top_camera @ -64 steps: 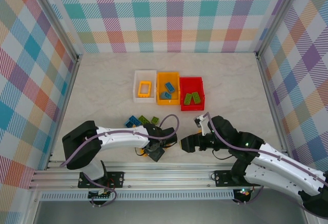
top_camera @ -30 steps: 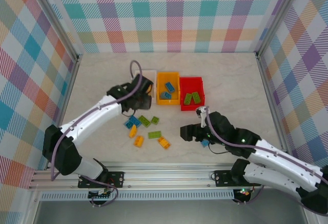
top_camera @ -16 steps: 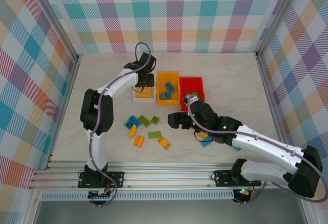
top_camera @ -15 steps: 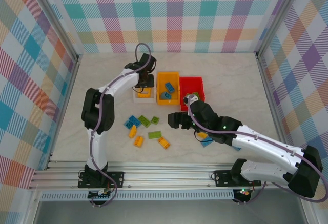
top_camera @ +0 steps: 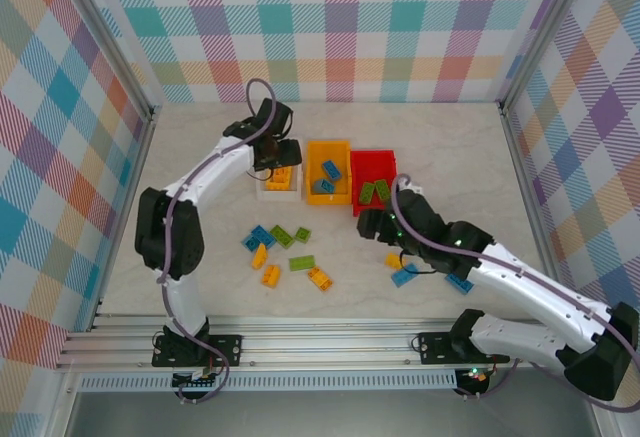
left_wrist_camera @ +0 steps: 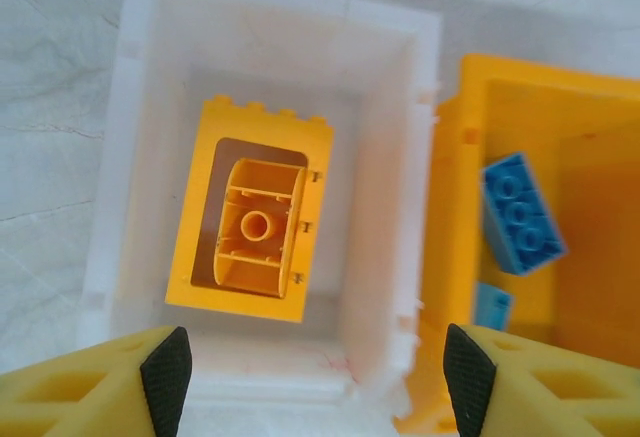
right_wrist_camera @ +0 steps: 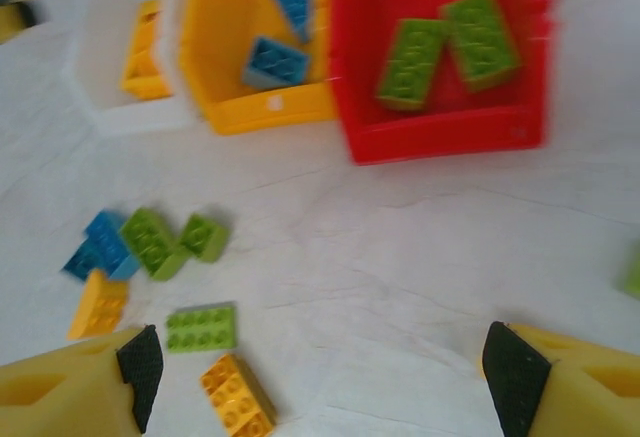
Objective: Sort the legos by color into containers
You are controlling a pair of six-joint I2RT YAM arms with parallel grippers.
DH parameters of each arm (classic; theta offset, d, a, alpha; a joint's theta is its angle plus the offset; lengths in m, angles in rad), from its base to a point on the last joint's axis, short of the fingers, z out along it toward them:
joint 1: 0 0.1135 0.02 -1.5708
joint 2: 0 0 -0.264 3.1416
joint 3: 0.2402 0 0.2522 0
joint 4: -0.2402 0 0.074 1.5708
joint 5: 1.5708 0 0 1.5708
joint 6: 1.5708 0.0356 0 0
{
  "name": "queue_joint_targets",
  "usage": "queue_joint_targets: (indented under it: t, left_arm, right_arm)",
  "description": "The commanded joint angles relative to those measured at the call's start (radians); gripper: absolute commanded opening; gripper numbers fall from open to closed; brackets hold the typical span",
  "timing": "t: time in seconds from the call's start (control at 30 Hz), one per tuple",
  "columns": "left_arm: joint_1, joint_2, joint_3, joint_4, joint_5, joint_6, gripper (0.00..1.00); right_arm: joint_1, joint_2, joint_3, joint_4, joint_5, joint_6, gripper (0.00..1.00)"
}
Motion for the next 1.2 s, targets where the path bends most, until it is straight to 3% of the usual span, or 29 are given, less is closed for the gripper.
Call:
queue_joint_targets:
  t: [0.0,0.13,0.3,0.43,0.53,0.73,0.93,1.07,1.17]
  left_arm:
    - [-0.030,-0.132,-0.051,0.053,0.058,-0.071,0.70]
    - [-0.149,-0.275,-0.164,0.144,0.072,-0.122,0.70]
    - [-0.361,-0.456,-0.408,0.337,0.029,-0.225,0.71]
    - [-0.536,-0.562,-0.567,0.470,-0.074,-0.306,0.72]
    - [-0.645,-0.605,-0.626,0.483,-0.156,-0.340,0.72]
    - [-0.749,-0.661,-0.677,0.470,-0.243,-0.354,0.72]
    - [-0.774,-0.739,-0.693,0.404,-0.332,-0.370,0.72]
    - [-0.775,-0.781,-0.672,0.336,-0.424,-0.366,0.71]
    - [-0.774,-0.774,-0.636,0.316,-0.486,-0.342,0.71]
  right_arm:
    - [-0.142,-0.001,0.017,-0.265,0.017,0.080,0.85]
    - [-0.416,0.096,-0.083,-0.197,-0.254,-0.079,0.87]
    - [-0.514,0.286,-0.114,-0.061,-0.373,-0.203,0.89]
    - [-0.549,0.416,-0.105,-0.008,-0.376,-0.211,0.83]
    - [-0.568,0.485,-0.107,0.012,-0.348,-0.205,0.77]
    - [-0.577,0.543,-0.095,0.074,-0.347,-0.218,0.56]
    - [-0.548,0.519,-0.066,0.048,-0.300,-0.231,0.31]
    - [-0.373,0.396,0.060,-0.041,-0.155,-0.270,0.28]
    - [-0.303,0.446,0.229,-0.090,-0.121,-0.286,0.29]
